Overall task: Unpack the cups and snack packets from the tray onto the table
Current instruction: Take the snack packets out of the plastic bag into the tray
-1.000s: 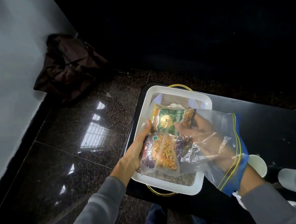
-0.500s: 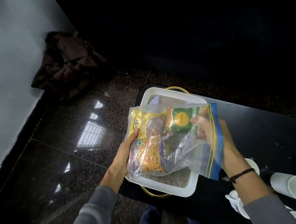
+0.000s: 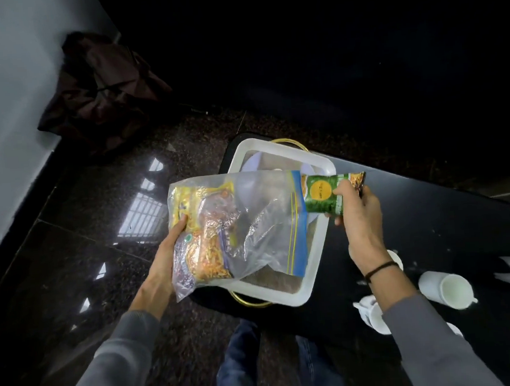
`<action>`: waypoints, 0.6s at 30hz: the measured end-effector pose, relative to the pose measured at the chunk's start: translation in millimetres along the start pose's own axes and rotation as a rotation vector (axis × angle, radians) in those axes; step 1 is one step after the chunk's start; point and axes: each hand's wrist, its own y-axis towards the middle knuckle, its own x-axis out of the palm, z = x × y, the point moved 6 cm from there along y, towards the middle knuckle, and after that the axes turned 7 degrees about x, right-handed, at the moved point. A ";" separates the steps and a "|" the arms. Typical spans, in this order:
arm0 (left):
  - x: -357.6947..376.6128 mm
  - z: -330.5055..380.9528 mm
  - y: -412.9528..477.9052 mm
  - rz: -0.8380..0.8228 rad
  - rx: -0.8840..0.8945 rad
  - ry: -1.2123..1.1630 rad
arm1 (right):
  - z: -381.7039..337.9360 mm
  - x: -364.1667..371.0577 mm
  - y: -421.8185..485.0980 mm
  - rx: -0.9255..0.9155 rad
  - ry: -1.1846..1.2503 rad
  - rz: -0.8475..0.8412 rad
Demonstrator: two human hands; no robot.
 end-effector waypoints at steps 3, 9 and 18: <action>-1.4 -3.1 -17.2 -0.018 -0.037 0.014 | -7.3 -6.8 -3.0 -0.032 0.005 0.103; -3.9 -8.4 -34.1 -0.023 -0.081 -0.005 | -10.8 4.8 9.9 -0.078 0.043 0.149; -12.3 -4.7 -42.1 -0.072 -0.190 0.066 | -5.7 35.9 48.5 -0.071 -0.103 0.082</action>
